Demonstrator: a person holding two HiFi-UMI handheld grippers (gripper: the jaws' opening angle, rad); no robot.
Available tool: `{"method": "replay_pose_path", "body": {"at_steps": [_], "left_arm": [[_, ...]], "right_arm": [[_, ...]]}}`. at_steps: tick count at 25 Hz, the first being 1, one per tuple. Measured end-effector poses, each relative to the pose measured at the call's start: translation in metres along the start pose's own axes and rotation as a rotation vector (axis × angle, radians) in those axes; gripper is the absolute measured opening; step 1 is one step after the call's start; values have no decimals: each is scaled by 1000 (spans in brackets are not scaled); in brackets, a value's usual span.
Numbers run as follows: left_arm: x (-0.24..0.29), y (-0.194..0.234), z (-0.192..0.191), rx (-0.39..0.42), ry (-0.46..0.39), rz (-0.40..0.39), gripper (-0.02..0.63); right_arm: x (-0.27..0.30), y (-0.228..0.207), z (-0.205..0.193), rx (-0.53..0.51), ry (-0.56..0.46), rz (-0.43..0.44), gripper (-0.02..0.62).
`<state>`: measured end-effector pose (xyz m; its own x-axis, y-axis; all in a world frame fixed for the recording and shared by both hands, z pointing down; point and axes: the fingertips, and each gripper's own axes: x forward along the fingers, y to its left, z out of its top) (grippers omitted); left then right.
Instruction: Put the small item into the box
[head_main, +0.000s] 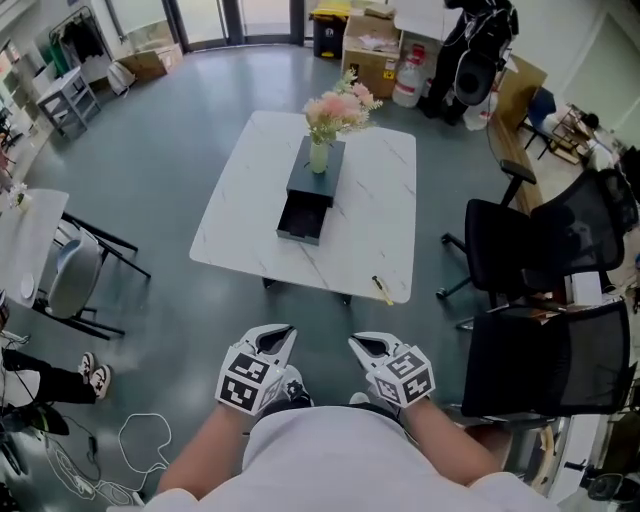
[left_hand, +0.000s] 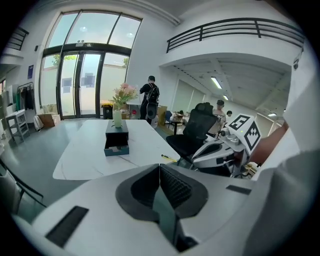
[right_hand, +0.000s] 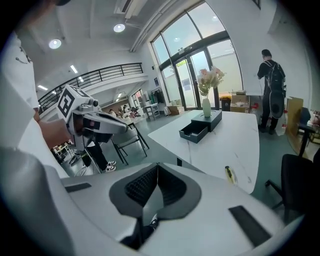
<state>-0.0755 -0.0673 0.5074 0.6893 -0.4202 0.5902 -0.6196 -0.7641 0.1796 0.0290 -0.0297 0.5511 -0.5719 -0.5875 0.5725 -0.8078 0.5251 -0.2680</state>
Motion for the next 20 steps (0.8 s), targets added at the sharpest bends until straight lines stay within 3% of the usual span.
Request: {"method": "replay_pose_path", "body": {"at_steps": [4,8,12,20], "left_arm": [[3,25,-6,17,53,-58,17],[9,42,-15,85,116,-124,17],[14,63,-11,104,116,-142,17],[41,65,-12,145,169,-201,17]], "right_arm": [[18,-8,2,60,21,-56,15],[29,-17,2,107,22,-125,15],[33,-29,-1,133,33,-190,15],[27,-67,-18,147,90,-298,15]]}}
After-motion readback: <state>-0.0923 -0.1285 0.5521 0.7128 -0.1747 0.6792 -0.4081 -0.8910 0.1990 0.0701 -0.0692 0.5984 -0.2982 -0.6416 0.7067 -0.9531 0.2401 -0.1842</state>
